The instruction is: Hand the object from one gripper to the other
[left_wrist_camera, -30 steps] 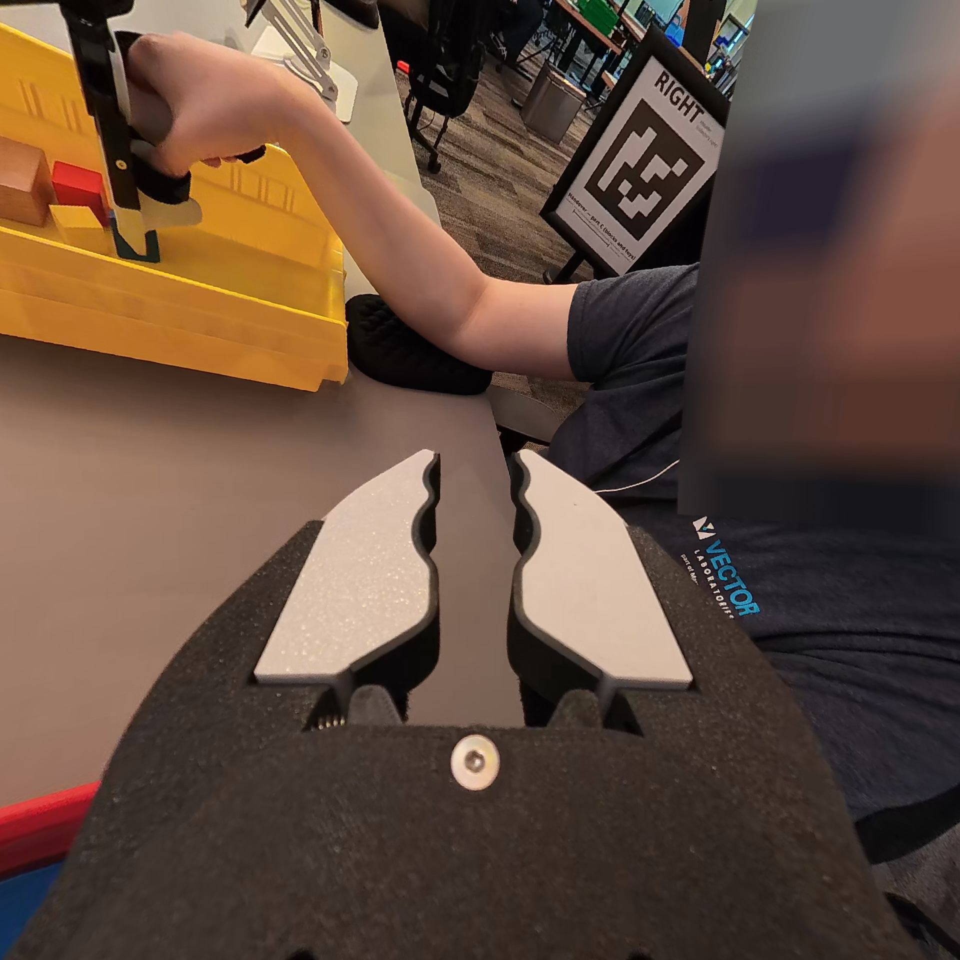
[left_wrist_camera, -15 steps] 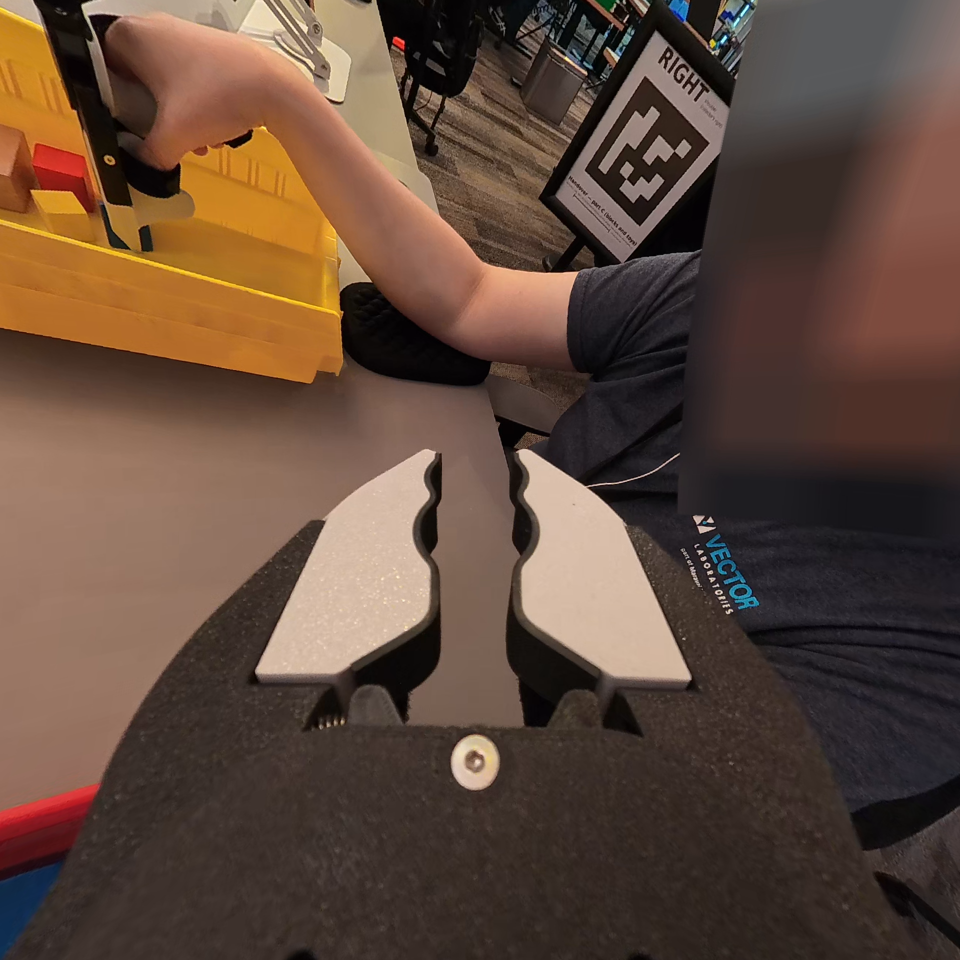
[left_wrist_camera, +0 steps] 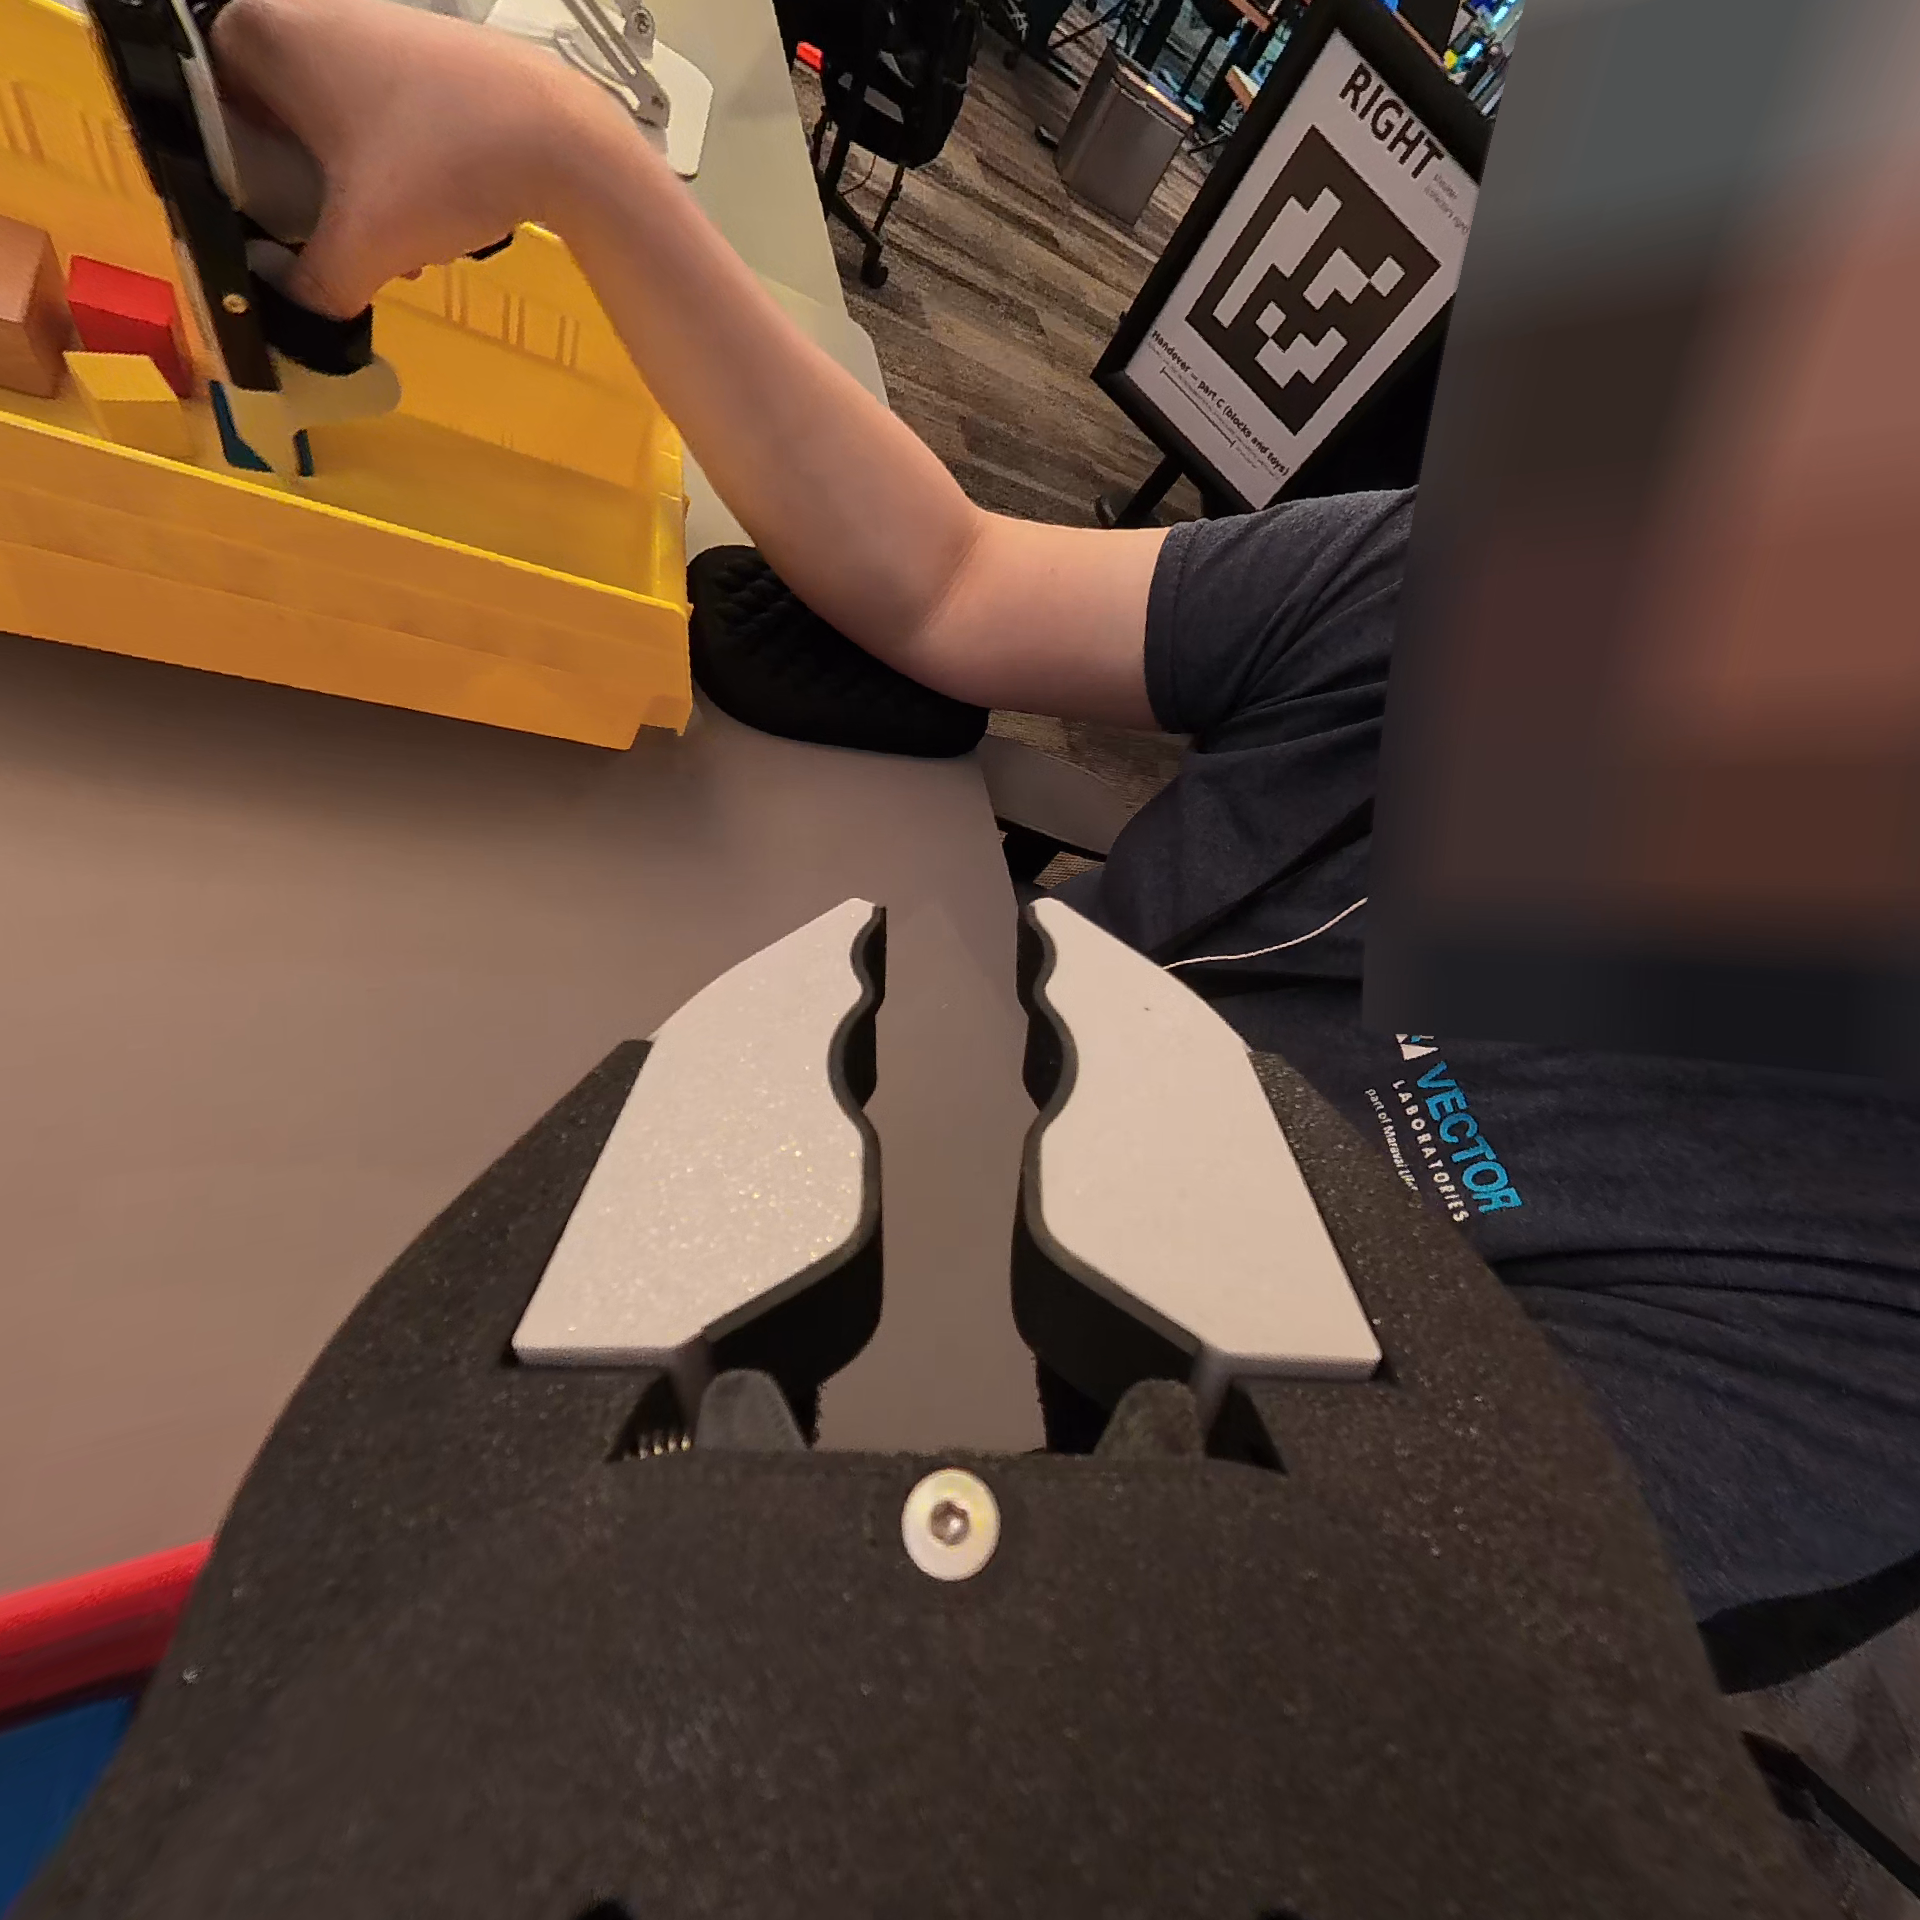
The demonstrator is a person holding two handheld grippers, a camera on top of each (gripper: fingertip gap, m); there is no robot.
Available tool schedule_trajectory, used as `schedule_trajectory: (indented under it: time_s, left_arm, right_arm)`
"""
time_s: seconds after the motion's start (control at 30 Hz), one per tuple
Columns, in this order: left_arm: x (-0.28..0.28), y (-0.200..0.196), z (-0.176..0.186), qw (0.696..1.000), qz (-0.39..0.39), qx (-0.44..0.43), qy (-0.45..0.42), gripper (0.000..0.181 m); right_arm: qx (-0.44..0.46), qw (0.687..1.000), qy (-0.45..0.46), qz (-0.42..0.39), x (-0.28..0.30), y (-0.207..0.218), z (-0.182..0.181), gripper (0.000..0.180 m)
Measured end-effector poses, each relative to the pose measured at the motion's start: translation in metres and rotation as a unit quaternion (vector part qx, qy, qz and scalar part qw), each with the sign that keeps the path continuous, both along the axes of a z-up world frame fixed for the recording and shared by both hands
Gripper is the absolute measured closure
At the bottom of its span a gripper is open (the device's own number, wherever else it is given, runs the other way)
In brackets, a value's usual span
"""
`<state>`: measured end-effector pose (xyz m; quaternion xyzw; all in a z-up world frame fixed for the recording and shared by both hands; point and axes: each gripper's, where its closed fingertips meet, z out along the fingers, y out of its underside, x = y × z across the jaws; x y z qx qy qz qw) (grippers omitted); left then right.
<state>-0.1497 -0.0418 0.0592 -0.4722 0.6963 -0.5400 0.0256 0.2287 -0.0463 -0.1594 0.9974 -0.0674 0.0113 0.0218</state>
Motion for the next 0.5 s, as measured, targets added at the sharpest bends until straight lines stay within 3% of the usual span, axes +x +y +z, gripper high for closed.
schedule_trajectory:
  time_s: [0.13, 0.23, 0.37, 0.43, 0.5]
  left_arm:
    - [-0.009, 0.018, 0.004, 0.998, 0.051, 0.025, -0.005, 0.157]
    - [-0.021, 0.068, -0.015, 0.976, 0.182, 0.115, 0.037, 0.153]
    - [-0.068, 0.153, -0.060, 0.884, 0.360, 0.245, 0.169, 0.144]
    - [-0.091, 0.183, -0.081, 0.841, 0.407, 0.267, 0.236, 0.142]
    - [-0.102, 0.203, -0.100, 0.818, 0.428, 0.266, 0.278, 0.143]
  right_arm:
    - [0.035, 0.999, -0.017, 0.008, -0.002, 0.001, 0.025, 0.131]
    - [0.096, 0.995, -0.029, 0.016, -0.008, 0.005, 0.059, 0.131]
    - [0.180, 0.982, -0.036, 0.037, -0.021, 0.007, 0.103, 0.131]
    - [0.201, 0.977, -0.044, 0.047, -0.024, 0.005, 0.117, 0.131]
    - [0.212, 0.975, -0.050, 0.053, -0.028, 0.003, 0.125, 0.131]
